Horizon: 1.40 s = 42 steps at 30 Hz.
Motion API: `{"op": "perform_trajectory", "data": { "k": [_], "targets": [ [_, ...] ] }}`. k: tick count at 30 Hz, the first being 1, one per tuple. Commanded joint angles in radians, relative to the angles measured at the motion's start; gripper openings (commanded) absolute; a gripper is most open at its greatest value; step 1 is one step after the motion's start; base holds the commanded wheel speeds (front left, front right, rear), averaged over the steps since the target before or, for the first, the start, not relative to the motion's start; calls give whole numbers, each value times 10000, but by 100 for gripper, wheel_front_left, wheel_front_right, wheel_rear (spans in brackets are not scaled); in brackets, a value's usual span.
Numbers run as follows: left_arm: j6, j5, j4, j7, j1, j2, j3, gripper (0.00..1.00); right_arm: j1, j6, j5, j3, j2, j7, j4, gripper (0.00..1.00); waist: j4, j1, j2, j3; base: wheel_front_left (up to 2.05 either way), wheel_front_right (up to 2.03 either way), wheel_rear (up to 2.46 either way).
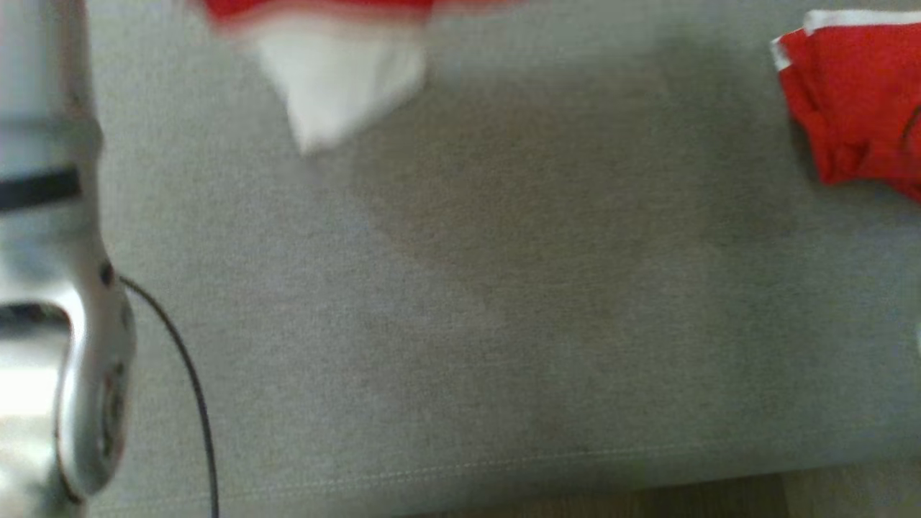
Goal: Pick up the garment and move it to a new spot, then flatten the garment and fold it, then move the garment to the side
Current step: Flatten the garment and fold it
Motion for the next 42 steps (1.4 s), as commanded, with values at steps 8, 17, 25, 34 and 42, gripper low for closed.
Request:
{"op": "perform_trajectory", "data": {
  "k": [8,17,25,34,42],
  "targets": [
    [-795,255,1746,-1270,-1817,234,269,0,-2282,65,-230,-8,301,-3210,2628,0,612,-3,0,814,0,0,0],
    [-1380,566,2671,-1437,295,101,-87,0,-663,65,943,963,512,-3740,5021,0,956,-3,0,886,0,0,0],
    [-1598,994,2091,-1445,3130,432,-354,0,1297,65,2531,3145,223,-2745,5311,0,1170,-3,0,155,0,0,0],
    [-1641,747,978,-1244,6008,1491,-1874,0,3084,65,4382,5580,-1170,-1691,4076,0,1283,-3,0,-1118,0,0,0],
    [-1643,53,-742,-174,7996,2887,-3032,0,4228,65,5657,6909,-2342,-888,3221,0,1244,-3,0,-2126,0,0,0]
  ]
}}
